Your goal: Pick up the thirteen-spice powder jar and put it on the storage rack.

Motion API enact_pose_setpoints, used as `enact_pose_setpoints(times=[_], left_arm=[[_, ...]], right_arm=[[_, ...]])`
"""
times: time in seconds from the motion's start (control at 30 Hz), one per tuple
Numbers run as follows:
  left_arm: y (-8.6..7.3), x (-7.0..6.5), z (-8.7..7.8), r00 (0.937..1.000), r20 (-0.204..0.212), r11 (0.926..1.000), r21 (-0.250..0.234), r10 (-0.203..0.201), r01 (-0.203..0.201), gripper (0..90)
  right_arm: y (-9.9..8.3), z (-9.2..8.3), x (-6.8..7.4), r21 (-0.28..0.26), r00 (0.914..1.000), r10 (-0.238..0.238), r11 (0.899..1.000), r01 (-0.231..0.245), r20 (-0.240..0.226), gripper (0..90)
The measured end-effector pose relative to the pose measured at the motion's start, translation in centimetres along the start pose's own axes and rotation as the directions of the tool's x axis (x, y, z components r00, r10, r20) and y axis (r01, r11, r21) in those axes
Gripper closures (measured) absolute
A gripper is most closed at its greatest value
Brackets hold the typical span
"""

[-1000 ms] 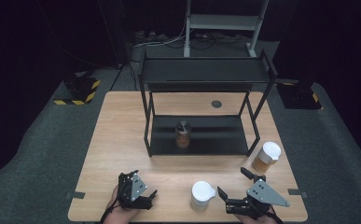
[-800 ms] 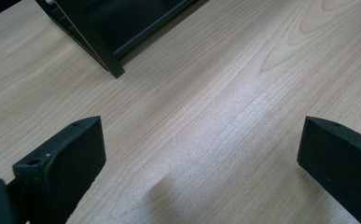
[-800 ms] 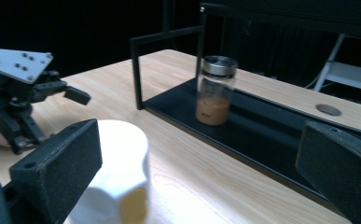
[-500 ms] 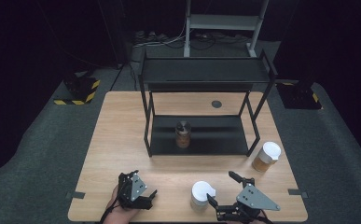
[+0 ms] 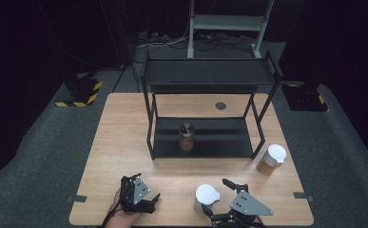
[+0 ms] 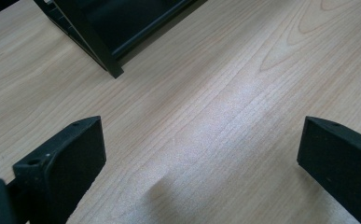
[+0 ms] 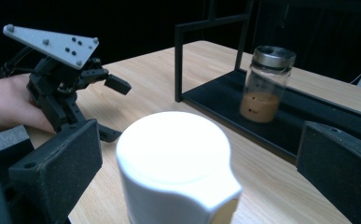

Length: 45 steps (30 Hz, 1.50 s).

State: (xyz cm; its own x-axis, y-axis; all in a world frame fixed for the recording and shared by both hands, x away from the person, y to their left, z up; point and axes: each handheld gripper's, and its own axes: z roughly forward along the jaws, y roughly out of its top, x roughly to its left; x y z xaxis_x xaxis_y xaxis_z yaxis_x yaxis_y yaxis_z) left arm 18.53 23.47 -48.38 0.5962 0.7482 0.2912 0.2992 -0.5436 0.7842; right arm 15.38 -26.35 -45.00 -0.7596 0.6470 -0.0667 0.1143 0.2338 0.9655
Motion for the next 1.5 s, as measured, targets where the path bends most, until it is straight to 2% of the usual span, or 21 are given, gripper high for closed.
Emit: enact_pose_setpoints(times=[0.47,0.63,0.87,1.0,1.5], left_arm=[[0.0,0.0,0.0,1.0,-0.001,1.0,-0.003,0.002,-0.002,1.4],[-0.1,-0.1,0.0,1.0,-0.002,1.0,-0.005,0.0,0.0,1.4],[-0.1,-0.1,0.0,1.0,-0.002,1.0,-0.005,0.001,-0.001,1.4],[0.0,0.0,0.0,1.0,-0.003,1.0,-0.003,0.001,-0.001,1.4],[-0.1,0.1,0.0,1.0,0.001,1.0,-0.003,-0.001,0.001,1.4]], right_arm=[[-1.0,1.1,-0.3,0.033,0.9991,0.009,0.999,-0.008,-0.041,0.6],[-1.4,1.6,-0.6,0.051,0.9979,0.002,0.999,0.001,-0.065,4.6],[-2.0,1.9,-0.7,0.053,0.9978,-0.008,0.999,0.011,-0.066,11.1],[-2.3,2.1,-0.6,0.058,0.9973,-0.029,0.998,0.033,-0.067,14.8],[-3.1,2.5,-0.9,0.059,0.9967,-0.019,0.998,0.024,-0.078,26.2]])
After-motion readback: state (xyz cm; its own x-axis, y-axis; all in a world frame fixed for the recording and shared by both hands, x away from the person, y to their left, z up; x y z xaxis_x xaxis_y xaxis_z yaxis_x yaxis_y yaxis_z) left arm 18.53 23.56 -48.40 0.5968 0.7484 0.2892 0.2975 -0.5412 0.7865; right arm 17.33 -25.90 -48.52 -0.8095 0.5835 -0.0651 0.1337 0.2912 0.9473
